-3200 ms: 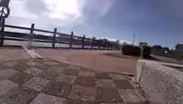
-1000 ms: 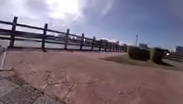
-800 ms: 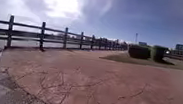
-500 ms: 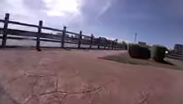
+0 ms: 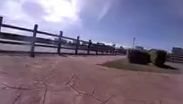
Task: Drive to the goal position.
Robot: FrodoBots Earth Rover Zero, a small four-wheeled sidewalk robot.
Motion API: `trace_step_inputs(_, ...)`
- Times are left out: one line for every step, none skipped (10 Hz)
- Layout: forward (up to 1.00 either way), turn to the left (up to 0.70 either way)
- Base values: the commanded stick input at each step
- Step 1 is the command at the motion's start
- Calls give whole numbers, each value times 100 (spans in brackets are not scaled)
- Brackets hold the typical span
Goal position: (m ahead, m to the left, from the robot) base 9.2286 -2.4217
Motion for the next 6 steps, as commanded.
trace_step_inputs(70, 0)
trace_step_inputs(70, 0)
trace_step_inputs(70, 0)
trace_step_inputs(70, 0)
trace_step_inputs(70, 0)
trace_step_inputs(70, 0)
